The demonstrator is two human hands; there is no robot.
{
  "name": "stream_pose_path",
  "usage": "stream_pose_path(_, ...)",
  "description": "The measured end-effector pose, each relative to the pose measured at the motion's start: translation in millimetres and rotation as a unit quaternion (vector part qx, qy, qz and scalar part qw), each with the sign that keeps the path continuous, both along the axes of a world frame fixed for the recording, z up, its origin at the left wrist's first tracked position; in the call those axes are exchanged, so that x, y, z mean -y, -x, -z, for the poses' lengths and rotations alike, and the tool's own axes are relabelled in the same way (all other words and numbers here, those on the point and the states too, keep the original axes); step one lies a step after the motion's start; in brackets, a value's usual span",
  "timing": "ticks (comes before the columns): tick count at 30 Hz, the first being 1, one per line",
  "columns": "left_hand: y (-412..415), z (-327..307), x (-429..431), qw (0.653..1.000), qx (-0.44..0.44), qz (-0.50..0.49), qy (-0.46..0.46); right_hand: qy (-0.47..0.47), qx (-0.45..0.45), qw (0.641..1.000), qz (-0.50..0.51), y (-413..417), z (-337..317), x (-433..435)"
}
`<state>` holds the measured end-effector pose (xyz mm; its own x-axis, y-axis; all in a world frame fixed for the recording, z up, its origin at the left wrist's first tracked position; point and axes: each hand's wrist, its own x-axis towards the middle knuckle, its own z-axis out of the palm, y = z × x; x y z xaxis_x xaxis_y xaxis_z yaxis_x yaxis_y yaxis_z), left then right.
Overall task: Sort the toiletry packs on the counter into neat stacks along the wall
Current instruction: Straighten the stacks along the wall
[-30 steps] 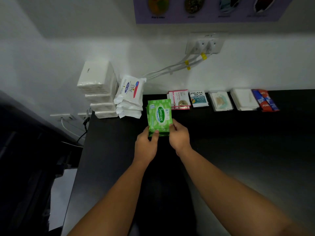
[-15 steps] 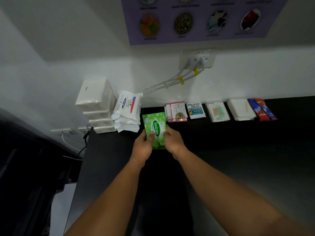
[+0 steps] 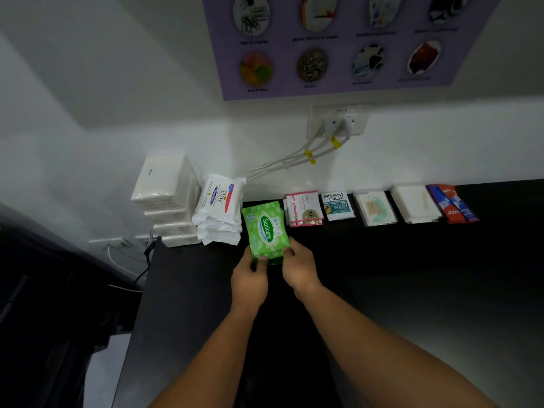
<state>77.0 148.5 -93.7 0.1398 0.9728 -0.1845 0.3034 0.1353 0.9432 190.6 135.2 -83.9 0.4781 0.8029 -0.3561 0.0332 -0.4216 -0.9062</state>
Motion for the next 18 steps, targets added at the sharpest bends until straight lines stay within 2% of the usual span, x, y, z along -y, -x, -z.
stream_pose_path(8,-12,-13,-49,0.999,-0.028,0.036,0.020,-0.023,-0.013,1.000,0.003,-17,-9,-38)
stream_pose_path(14,-15,-14,-58,0.999,-0.022,0.042,0.005,-0.036,-0.023,0.999,-0.029,-21,-11,-47)
stream_pose_path(18,-14,-16,-52,0.997,-0.055,0.048,0.015,-0.025,0.005,0.999,-0.037,-22,-12,-39)
